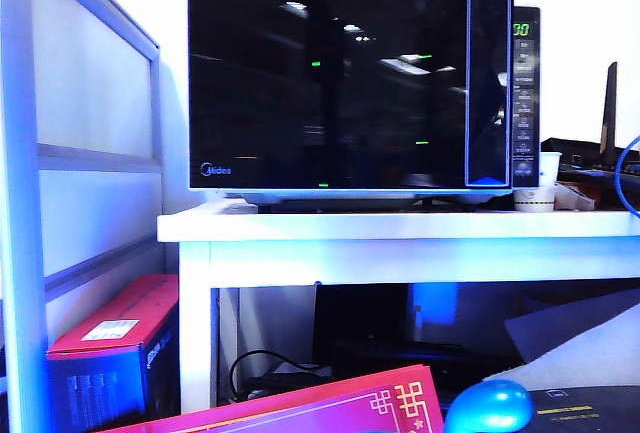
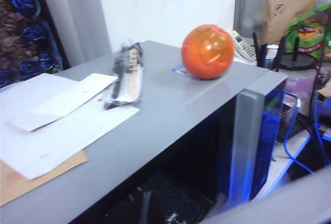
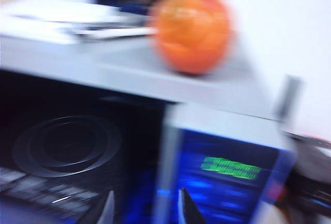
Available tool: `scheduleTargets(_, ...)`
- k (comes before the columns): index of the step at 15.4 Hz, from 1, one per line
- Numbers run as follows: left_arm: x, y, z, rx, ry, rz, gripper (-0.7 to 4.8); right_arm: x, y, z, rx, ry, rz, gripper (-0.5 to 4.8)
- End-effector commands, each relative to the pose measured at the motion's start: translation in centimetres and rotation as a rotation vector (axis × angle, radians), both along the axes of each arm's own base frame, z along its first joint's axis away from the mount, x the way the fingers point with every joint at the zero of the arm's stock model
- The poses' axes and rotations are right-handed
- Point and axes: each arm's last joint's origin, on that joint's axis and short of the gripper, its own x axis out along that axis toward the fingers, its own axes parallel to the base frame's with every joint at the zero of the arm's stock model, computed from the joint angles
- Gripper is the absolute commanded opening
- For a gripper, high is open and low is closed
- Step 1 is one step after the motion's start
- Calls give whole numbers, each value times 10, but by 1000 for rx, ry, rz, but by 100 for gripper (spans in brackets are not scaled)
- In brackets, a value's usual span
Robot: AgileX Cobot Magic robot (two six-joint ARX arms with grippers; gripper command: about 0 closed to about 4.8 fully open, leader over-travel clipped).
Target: Open the microwave door, place the orange inside the microwave, then close the microwave door.
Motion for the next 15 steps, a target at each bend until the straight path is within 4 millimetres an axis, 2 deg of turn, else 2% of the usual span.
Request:
scheduleTargets(1, -2, 1, 5, -16, -18, 1, -3, -7, 11, 3, 8, 14, 258, 175)
scheduleTargets(2, -2, 1, 4, -27, -4, 2, -3, -16, 12, 11, 16, -8, 327, 175)
scheduleTargets(5, -1, 1, 3, -22, 5, 2, -3, -41, 10, 34, 12, -92, 372, 175)
scheduleTargets(7, -1, 0, 2, -19, 11, 2, -3, -55, 7, 47, 11, -148, 328, 175)
scheduleTargets(8, -1, 1, 2, -18, 12, 3, -3, -61, 4, 54, 13, -178, 252, 175)
scheduleTargets(12, 1, -1, -3, -19, 48, 4, -3, -62, 4, 59, 15, -226, 229, 175)
scheduleTargets(15, 3, -2, -20, 44, 180, 4, -3, -62, 1, 64, 27, -281, 120, 175)
